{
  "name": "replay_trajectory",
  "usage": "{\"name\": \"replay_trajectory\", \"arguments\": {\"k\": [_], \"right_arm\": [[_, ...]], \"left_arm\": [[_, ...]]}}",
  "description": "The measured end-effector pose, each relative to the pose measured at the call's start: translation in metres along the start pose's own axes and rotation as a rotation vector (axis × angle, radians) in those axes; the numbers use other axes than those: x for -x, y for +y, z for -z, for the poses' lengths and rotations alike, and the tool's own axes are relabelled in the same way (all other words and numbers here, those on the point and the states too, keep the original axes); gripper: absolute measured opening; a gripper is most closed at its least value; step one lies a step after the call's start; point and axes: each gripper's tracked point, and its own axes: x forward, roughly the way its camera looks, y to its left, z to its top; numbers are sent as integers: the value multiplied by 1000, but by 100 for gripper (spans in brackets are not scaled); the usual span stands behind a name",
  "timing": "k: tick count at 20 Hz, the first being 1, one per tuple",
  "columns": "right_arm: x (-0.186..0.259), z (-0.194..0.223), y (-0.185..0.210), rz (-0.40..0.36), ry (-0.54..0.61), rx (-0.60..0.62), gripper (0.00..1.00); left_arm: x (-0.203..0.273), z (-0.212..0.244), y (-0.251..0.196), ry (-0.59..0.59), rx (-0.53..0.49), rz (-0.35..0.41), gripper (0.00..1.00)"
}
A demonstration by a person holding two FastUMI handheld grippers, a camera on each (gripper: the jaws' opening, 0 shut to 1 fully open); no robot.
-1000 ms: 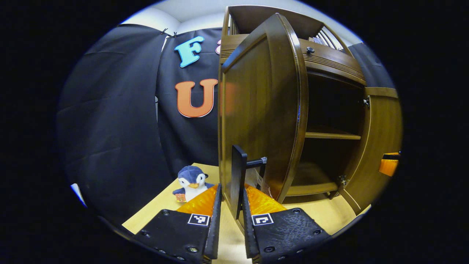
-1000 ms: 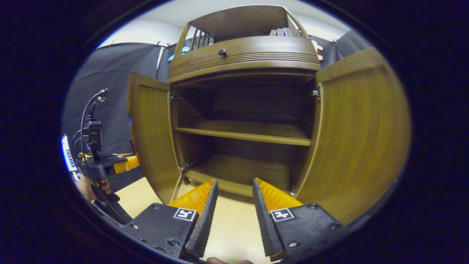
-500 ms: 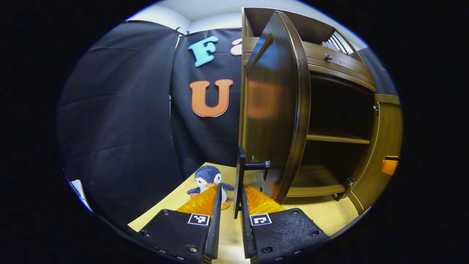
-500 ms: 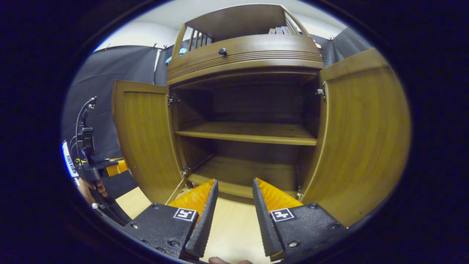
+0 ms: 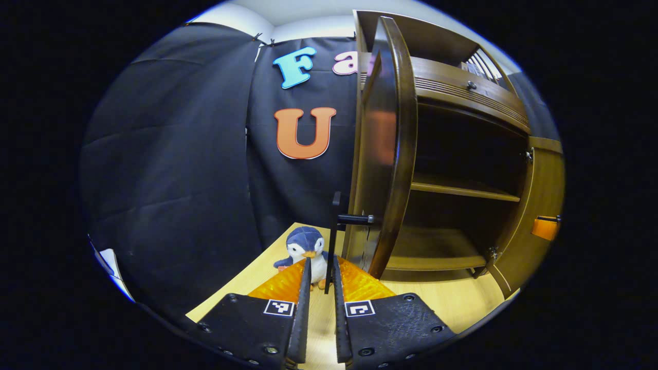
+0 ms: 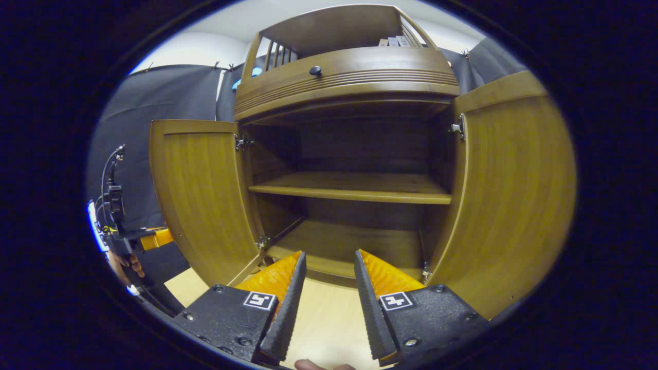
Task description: Open the right door of the double-door shoe cabinet with the right hand, and open the left door with the left hand.
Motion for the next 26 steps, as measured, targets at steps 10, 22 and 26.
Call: {"name": "replay_trajectory", "arguments": {"k": [10, 22, 26], "right_arm": [[9, -18, -17, 55, -57, -6, 60], [42, -73, -41, 183, -202, 37, 63], [59, -92, -56, 237, -236, 44, 63]], "left_arm": [[24, -18, 49, -7, -7, -120, 22], [44, -77, -16, -138, -103, -48, 39], [46, -92, -53, -185, -111, 7, 73]]}}
